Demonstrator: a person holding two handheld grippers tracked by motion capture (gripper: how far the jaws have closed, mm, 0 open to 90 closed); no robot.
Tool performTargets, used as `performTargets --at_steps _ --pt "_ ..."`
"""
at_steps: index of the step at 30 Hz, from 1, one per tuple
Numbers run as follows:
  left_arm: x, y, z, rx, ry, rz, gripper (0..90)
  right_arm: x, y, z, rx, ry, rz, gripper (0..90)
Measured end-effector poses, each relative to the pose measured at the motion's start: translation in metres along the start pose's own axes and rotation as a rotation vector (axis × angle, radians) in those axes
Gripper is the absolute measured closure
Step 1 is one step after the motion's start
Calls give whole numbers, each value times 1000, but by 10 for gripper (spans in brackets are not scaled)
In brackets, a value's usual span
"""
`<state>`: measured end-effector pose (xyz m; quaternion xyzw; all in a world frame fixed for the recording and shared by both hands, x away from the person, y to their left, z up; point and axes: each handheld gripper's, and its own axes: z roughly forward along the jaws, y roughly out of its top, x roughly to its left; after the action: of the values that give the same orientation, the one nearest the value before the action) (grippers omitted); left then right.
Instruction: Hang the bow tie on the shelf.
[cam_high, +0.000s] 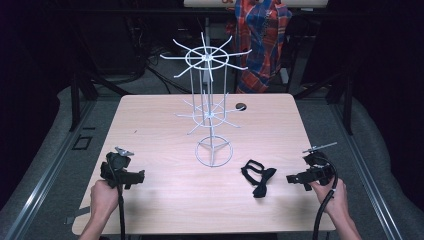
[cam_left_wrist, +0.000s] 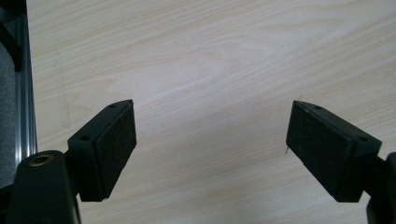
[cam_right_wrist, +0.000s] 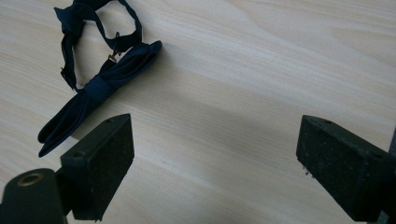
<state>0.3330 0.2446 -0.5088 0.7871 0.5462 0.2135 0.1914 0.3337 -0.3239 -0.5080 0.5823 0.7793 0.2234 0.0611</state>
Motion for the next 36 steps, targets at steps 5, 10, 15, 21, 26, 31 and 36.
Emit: performTargets --at_steps 5,10,15,21,26,31,36 --pt "1 -1 -1 -3 -5 2 164 7 2 4 10 17 -10 107" --pt "3 -2 -3 -8 -8 -2 164 11 3 7 21 45 5 101" --pt "6 -3 -2 -3 -8 -8 165 17 5 9 25 68 -1 97" --pt "5 -2 -1 5 -12 5 165 25 7 14 40 102 -8 79" --pt "3 -1 0 11 -14 8 165 34 10 20 47 131 -1 68" --pt "3 -2 0 17 -15 7 165 44 14 28 62 176 -5 72" --pt "3 -1 1 29 -17 14 165 54 15 36 99 196 -12 130"
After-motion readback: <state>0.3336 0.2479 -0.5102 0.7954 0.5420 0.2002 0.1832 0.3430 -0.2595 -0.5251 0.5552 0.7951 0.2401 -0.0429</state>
